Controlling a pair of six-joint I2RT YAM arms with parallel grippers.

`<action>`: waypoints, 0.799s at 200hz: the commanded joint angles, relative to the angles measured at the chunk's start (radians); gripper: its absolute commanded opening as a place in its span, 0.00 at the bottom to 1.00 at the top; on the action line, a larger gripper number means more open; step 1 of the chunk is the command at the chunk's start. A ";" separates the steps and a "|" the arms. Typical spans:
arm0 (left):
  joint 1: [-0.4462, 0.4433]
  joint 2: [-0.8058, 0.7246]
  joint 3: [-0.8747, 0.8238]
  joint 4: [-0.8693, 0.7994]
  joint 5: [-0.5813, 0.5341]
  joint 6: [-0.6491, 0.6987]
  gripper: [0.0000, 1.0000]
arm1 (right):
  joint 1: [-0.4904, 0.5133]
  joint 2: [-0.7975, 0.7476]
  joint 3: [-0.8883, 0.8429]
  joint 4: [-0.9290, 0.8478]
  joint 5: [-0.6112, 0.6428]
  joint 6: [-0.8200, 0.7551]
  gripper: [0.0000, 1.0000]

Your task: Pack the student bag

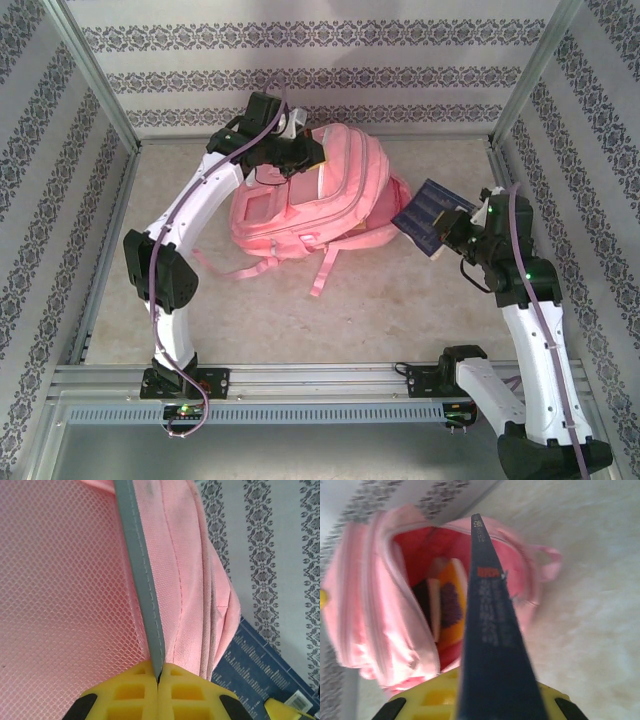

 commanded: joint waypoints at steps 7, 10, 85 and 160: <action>0.051 -0.179 -0.064 0.049 0.148 -0.035 0.00 | 0.005 -0.028 -0.040 0.161 -0.207 0.082 0.00; 0.056 -0.190 -0.083 0.061 0.161 -0.043 0.00 | 0.008 -0.034 -0.050 0.170 -0.214 0.085 0.00; 0.071 -0.335 -0.311 0.267 0.301 -0.144 0.00 | 0.043 -0.186 -0.350 0.429 -0.366 0.162 0.00; 0.061 -0.390 -0.380 0.364 0.353 -0.194 0.00 | 0.208 -0.108 -0.390 0.582 -0.383 0.189 0.00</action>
